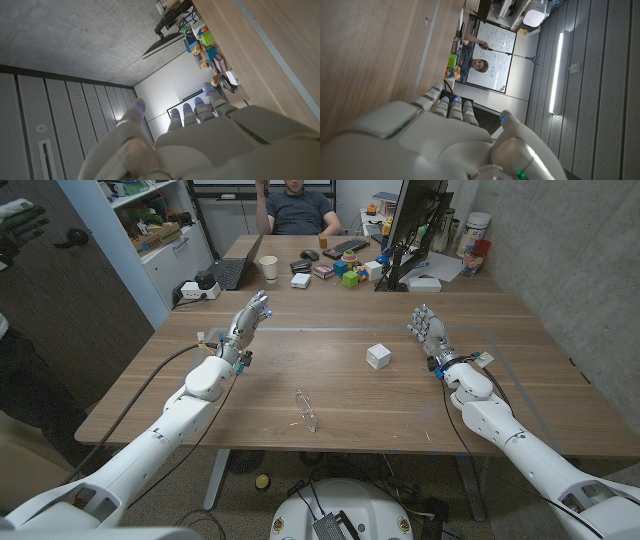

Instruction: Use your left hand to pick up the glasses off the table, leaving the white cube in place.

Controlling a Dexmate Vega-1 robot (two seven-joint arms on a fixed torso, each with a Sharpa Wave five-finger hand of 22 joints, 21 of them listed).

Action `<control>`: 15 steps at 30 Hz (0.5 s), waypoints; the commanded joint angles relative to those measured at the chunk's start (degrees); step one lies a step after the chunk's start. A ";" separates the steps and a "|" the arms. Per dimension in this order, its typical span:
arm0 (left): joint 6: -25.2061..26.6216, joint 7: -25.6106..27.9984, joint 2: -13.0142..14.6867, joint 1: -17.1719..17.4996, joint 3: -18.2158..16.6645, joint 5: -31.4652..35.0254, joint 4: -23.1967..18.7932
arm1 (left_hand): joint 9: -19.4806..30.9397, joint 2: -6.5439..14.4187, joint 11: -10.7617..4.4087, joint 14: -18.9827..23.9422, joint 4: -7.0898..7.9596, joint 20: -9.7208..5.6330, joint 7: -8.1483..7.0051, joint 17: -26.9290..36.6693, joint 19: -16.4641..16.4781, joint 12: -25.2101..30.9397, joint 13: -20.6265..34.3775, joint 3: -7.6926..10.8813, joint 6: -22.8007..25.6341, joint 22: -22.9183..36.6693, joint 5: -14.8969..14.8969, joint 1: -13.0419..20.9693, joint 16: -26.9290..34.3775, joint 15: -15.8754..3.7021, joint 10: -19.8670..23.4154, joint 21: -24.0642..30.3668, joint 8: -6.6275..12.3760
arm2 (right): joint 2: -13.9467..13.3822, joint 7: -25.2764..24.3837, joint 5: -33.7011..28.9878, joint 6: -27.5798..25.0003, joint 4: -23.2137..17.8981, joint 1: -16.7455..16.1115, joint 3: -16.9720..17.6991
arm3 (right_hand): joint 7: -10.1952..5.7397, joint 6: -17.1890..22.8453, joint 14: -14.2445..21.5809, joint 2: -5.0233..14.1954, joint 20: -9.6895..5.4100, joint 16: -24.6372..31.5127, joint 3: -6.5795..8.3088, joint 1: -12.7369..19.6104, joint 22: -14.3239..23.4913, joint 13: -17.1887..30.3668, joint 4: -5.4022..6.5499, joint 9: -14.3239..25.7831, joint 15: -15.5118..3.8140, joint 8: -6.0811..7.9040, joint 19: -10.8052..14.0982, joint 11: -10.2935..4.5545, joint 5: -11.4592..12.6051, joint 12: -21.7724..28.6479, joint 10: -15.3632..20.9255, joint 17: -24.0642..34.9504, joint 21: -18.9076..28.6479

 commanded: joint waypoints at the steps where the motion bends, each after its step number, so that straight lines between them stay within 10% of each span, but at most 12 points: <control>1: -2.59 0.63 2.31 0.01 -0.06 4.82 -2.55 | 0.34 -0.09 -0.20 1.12 -1.22 0.74 -1.18 0.06 1.10 0.27 0.27 -0.04 1.16 0.19 -0.37 1.56 0.16 -0.26 1.13 -0.29 0.17 | 0.14 -0.01 -0.51 0.30 0.62 0.40 -0.21 | 0.55 0.22 -0.13 1.74 -0.03 0.37 0.28 -0.05 0.06 0.11 0.08 0.26 -0.16 0.18 0.51 0.29 0.32 0.17 0.10 0.21 -0.16; 15: -4.45 -0.38 5.39 -0.96 0.02 10.77 -6.02 | 0.39 -0.54 -0.34 1.68 -2.69 1.37 -5.36 0.14 2.18 0.01 0.31 -0.64 4.41 0.25 -0.45 2.83 -0.58 -0.70 1.90 -0.90 0.50 | 0.15 -0.56 -1.11 0.29 0.56 0.57 -0.40 | 0.60 0.51 0.03 1.70 0.00 0.39 0.21 -0.09 0.07 0.11 0.11 0.26 -0.11 0.26 0.57 0.30 0.33 0.18 0.23 0.21 -0.33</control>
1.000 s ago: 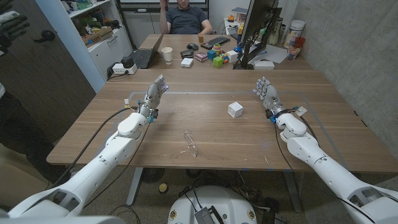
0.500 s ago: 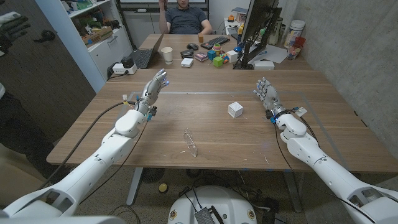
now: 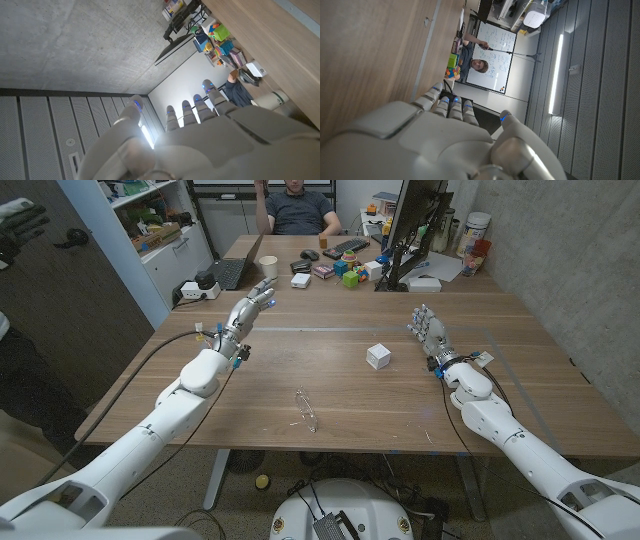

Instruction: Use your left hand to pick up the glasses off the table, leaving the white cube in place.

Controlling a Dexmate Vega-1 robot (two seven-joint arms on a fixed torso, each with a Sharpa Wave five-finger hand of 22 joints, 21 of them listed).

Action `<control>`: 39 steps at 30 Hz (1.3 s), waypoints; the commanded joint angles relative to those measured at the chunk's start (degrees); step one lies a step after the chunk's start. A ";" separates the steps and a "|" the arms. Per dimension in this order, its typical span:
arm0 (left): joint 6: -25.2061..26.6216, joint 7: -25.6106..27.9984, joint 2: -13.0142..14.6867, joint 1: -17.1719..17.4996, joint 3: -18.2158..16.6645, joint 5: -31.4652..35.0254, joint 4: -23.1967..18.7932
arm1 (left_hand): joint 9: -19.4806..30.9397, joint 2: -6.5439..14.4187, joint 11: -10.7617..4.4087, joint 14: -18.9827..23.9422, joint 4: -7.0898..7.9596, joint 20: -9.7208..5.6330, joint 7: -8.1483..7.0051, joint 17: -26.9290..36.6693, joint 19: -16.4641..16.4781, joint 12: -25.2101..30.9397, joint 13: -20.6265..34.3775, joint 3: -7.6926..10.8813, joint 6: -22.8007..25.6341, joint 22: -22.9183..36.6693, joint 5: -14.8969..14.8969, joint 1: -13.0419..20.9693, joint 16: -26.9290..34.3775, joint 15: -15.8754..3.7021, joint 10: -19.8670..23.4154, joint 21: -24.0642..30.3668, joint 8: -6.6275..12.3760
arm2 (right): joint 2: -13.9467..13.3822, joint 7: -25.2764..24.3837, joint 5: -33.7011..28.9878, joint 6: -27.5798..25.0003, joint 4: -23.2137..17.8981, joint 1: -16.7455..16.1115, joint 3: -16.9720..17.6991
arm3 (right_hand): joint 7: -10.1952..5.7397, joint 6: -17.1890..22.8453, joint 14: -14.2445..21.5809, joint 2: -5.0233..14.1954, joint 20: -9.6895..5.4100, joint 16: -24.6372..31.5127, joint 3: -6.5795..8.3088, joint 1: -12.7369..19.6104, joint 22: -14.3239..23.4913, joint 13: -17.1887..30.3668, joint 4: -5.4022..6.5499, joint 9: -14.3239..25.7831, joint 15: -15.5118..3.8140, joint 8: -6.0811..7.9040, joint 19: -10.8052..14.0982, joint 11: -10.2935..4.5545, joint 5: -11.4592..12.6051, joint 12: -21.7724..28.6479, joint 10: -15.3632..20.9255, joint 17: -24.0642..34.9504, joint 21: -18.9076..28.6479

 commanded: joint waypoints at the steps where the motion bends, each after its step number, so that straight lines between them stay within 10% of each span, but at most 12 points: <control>1: -1.78 -0.85 3.04 -1.03 0.08 5.71 -3.39 | 0.11 -0.14 -0.11 -0.41 -0.79 0.24 -1.35 0.14 0.34 -0.03 0.32 -0.10 0.40 0.10 -0.03 0.92 -0.47 -0.16 -0.10 -0.36 0.23 | -0.01 -0.63 -0.59 -0.07 -0.03 0.16 -0.19 | 0.30 0.22 0.03 1.70 -0.01 0.38 0.20 -0.08 0.07 0.11 0.11 0.27 -0.07 0.26 0.59 0.34 0.34 0.18 0.25 0.21 -0.22; 39: -8.86 -11.80 8.96 -5.00 2.05 16.70 -12.67 | 0.17 -2.70 -1.01 0.87 -2.69 -0.18 -3.17 0.23 2.35 -0.06 0.33 -1.93 3.46 0.00 1.05 3.40 -0.75 -1.20 1.72 -1.57 -0.03 | 0.48 -1.40 -0.90 0.32 0.46 -0.08 -0.31 | 0.50 0.76 0.45 1.55 -0.07 0.37 -0.06 -0.19 0.08 0.13 0.15 0.28 0.26 0.29 0.47 0.53 0.40 0.25 0.96 0.22 -0.78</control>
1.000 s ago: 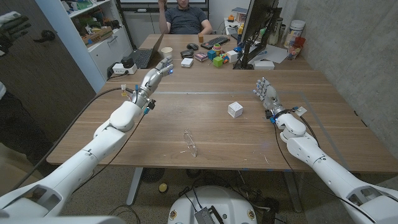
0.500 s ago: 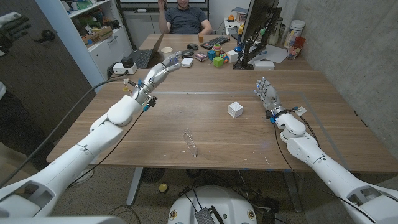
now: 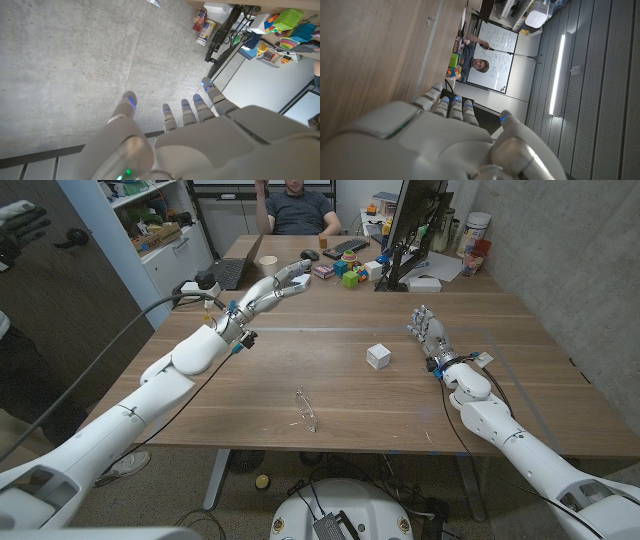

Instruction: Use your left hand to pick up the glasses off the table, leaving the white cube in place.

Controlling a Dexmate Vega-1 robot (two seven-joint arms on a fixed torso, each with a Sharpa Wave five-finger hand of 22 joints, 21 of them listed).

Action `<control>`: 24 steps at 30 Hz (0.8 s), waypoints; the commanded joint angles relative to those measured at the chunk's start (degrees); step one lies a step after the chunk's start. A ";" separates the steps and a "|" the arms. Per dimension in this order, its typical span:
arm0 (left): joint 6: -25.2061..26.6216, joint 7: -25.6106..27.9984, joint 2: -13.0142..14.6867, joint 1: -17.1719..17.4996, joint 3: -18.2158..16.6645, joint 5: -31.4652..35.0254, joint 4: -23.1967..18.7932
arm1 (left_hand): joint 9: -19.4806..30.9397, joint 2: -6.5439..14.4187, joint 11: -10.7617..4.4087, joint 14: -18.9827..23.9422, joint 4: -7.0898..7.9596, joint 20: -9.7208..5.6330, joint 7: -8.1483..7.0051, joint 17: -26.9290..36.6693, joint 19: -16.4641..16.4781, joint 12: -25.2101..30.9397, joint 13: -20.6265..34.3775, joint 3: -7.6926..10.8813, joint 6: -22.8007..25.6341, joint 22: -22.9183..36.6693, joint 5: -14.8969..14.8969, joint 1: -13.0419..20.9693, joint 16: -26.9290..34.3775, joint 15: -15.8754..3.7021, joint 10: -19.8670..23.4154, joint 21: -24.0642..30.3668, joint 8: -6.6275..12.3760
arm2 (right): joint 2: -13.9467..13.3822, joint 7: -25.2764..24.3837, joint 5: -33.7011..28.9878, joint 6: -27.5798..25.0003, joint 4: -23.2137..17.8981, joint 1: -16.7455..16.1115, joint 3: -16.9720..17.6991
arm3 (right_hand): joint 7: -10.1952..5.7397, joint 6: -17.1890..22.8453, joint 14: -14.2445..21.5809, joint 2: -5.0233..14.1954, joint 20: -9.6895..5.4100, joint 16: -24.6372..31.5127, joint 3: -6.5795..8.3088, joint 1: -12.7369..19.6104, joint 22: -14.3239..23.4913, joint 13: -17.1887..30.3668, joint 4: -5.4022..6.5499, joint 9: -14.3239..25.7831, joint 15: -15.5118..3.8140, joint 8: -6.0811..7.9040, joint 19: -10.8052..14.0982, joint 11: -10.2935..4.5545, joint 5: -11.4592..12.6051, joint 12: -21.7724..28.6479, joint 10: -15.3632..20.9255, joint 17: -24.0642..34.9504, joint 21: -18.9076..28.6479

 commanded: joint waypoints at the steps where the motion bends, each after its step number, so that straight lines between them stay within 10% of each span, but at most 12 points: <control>1: -1.99 -4.92 1.82 -2.57 1.24 2.31 -2.85 | 0.18 -0.15 0.07 0.11 -0.30 0.17 -0.07 0.08 0.24 -0.08 0.05 0.03 0.37 0.15 0.38 0.94 -0.24 -0.67 0.06 -0.15 -0.04 | 0.29 -0.38 -0.17 0.29 0.46 0.03 -0.03 | 0.20 0.48 0.13 1.55 -0.14 0.37 -0.06 -0.19 0.09 0.13 0.15 0.29 -0.07 0.29 0.40 -0.14 0.40 0.26 0.38 0.22 -0.18; 24: -5.42 -18.51 3.39 -9.08 5.23 1.24 -4.00 | 0.24 0.74 0.19 0.05 -1.04 1.93 -0.16 0.08 1.16 -0.40 0.10 0.39 0.35 0.18 1.61 6.20 -0.55 -0.31 0.34 -1.33 -0.71 | 0.71 -0.45 -0.25 -0.26 1.27 0.47 -0.43 | 0.23 0.77 0.30 1.56 -0.04 0.35 -0.18 -0.23 0.10 0.14 0.18 0.29 -0.01 0.30 0.26 -0.05 0.46 0.22 0.59 0.21 -0.40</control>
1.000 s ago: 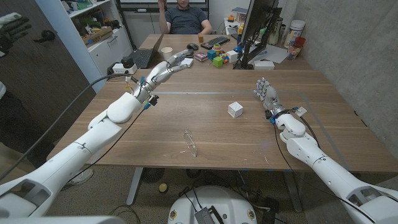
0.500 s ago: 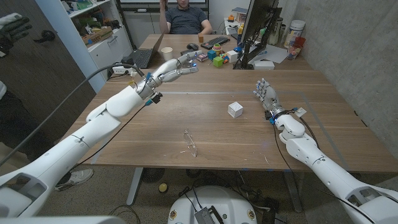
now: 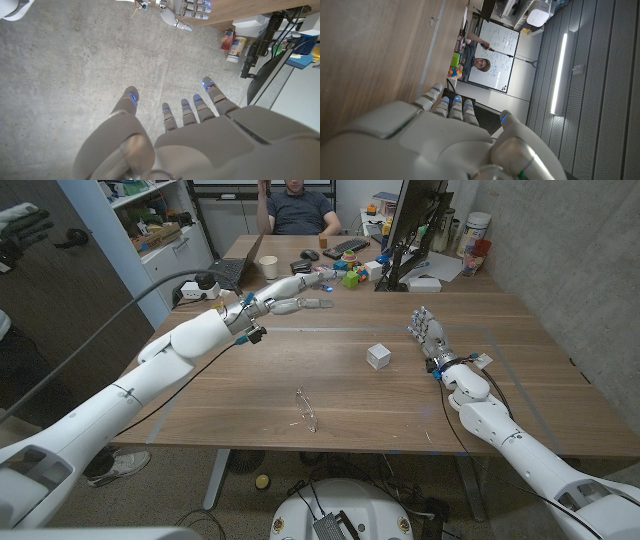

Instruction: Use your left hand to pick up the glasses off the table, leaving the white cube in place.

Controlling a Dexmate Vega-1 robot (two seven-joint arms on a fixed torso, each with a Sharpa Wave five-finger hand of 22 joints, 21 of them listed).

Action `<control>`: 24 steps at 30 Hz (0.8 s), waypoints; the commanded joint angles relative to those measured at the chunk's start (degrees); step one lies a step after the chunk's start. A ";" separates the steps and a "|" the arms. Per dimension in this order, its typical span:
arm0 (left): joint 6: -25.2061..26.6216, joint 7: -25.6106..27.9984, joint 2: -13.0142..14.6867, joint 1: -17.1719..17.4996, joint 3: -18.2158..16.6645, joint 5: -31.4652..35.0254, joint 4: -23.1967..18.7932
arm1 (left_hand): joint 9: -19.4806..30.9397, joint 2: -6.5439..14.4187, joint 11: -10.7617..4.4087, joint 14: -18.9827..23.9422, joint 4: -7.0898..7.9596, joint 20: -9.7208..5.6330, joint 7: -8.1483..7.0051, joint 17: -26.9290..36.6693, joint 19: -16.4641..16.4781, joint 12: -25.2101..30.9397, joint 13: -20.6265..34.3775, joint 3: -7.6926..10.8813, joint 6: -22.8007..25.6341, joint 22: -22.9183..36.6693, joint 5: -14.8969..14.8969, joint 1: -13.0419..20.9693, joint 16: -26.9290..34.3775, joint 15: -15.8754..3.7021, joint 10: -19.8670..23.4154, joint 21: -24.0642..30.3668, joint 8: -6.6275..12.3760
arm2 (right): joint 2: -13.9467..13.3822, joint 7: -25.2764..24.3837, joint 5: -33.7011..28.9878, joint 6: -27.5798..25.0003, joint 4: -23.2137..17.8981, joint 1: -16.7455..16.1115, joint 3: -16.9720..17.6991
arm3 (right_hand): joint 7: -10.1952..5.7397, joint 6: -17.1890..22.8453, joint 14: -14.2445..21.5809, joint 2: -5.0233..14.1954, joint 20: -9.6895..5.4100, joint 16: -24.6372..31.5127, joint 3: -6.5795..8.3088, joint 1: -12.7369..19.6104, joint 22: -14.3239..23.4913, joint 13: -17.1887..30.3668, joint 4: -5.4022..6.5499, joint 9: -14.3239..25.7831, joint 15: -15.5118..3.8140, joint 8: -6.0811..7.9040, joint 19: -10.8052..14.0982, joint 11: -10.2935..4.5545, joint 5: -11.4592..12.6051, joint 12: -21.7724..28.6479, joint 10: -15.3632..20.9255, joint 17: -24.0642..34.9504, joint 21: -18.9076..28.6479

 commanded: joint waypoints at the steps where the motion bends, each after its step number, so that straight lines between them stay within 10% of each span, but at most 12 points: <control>1: -1.45 -8.02 0.61 -3.85 2.51 -1.82 -0.04 | 0.24 0.33 0.03 0.03 -0.35 0.41 -0.04 0.09 0.06 -0.21 0.11 0.27 -0.61 0.18 0.35 1.42 -0.21 -0.31 0.04 -0.32 -0.28 | 0.30 -0.06 -0.05 -0.56 0.44 0.29 -0.33 | 0.13 0.24 0.19 1.57 -0.04 0.35 -0.19 -0.24 0.10 0.14 0.18 0.29 0.10 0.29 0.25 0.14 0.24 0.21 0.26 0.22 -0.19; 24: -5.00 -14.96 1.50 -7.34 3.76 0.24 -2.17 | 0.28 -0.65 -0.93 0.81 -0.65 -0.23 0.10 0.08 1.46 -0.07 0.13 -0.49 0.80 0.14 0.30 4.60 -0.07 -0.68 1.02 -1.02 0.09 | 0.14 -1.84 -1.94 -1.55 0.98 1.26 -1.03 | 0.14 0.35 0.22 1.63 -0.03 0.31 -0.30 -0.31 0.10 0.15 0.26 0.30 0.11 0.24 0.27 0.23 0.30 0.15 0.35 0.23 -0.29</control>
